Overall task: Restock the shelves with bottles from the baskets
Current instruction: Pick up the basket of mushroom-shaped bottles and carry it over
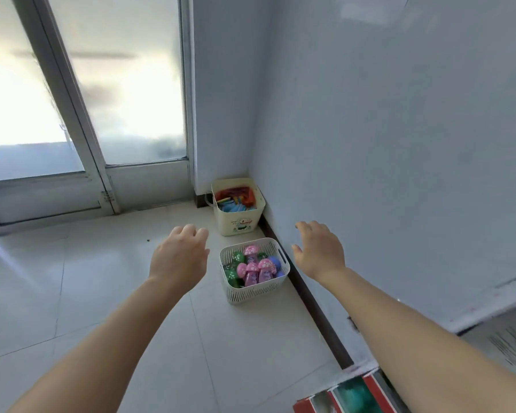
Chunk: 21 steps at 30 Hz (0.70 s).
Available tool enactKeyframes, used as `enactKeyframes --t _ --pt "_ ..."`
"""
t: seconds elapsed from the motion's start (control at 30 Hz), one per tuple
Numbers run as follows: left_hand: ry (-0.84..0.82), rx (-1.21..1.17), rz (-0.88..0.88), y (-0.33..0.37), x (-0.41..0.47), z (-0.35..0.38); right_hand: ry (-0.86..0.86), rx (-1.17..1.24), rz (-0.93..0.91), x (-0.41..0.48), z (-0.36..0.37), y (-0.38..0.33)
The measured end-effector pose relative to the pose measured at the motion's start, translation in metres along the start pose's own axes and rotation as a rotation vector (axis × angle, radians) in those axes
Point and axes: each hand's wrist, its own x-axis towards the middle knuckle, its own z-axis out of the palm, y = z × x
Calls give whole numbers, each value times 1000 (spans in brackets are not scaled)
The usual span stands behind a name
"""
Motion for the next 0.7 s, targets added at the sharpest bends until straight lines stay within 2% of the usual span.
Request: enactKeyframes --t 0.3,0.5,0.7 --pt "-197 -28 39 -22 157 103 -153 -22 113 153 88 29" --pt "-402 5 34 -30 224 179 -278 -21 182 226 148 57" --pt "-523 4 -22 -21 282 263 -368 2 185 293 222 98"
